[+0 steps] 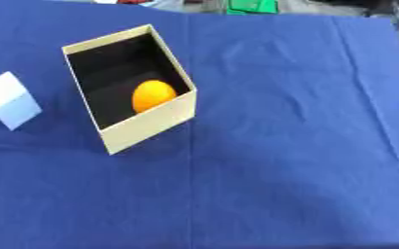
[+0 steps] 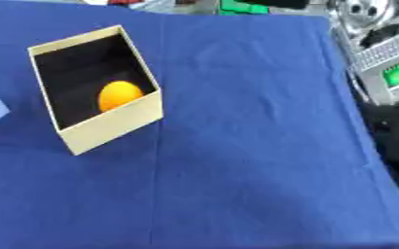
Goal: Pick up objects on the table and place them in the box.
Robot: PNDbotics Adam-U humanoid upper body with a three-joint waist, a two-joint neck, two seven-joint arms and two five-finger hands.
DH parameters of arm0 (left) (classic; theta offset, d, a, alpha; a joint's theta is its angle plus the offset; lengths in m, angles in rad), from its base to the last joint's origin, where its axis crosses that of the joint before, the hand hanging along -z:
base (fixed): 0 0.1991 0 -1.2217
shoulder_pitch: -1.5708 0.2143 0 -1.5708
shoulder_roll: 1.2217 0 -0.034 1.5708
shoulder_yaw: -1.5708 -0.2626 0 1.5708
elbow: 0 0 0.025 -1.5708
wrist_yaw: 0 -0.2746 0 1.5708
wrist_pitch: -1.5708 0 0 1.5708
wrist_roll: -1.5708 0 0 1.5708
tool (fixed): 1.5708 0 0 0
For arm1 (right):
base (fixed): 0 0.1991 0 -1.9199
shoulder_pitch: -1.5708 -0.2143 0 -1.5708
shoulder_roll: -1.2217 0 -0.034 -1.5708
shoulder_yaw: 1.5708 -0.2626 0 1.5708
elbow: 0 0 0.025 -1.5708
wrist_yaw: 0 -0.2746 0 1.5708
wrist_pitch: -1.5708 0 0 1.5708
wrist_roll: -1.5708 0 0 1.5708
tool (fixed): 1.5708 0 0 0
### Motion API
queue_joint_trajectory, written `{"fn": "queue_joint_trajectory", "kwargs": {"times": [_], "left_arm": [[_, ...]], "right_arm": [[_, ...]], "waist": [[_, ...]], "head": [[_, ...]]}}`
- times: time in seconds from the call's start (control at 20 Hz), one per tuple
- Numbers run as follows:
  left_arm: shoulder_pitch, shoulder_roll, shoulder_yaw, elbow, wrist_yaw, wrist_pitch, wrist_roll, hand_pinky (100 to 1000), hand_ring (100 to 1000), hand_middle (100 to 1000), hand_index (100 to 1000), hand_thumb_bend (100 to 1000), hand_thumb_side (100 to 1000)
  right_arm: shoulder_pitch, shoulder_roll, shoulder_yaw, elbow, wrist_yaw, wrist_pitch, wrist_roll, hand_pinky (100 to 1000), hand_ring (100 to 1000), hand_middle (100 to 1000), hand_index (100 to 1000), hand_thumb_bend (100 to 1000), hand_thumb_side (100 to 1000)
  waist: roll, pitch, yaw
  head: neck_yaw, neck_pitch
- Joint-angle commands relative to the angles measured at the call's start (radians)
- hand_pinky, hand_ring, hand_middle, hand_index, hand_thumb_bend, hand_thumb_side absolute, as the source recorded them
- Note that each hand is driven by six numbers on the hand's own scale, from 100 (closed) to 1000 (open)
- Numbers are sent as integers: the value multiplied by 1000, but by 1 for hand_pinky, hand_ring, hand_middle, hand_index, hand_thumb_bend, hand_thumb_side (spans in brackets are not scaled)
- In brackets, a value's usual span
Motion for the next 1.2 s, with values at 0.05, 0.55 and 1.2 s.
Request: {"fn": "queue_joint_trajectory", "kwargs": {"times": [0.05,0.55,1.2], "left_arm": [[-23,86,-3,-20,-59,50,-5,456,691,652,739,207,1000],[-48,262,-45,-20,-303,243,-221,499,719,686,809,321,1000],[-77,365,-101,-18,-461,310,-515,554,737,686,834,419,1000]], "right_arm": [[30,-35,-41,-20,-85,-39,-81,971,1000,798,937,100,722],[135,-35,-82,-20,-181,-125,-162,965,1000,801,943,100,766],[180,-29,-101,-20,-228,-150,-208,962,1000,799,939,100,759]], "waist": [[7,-25,-7],[20,-64,-28],[41,-110,-40]], "head": [[5,3],[33,38],[56,52]]}}
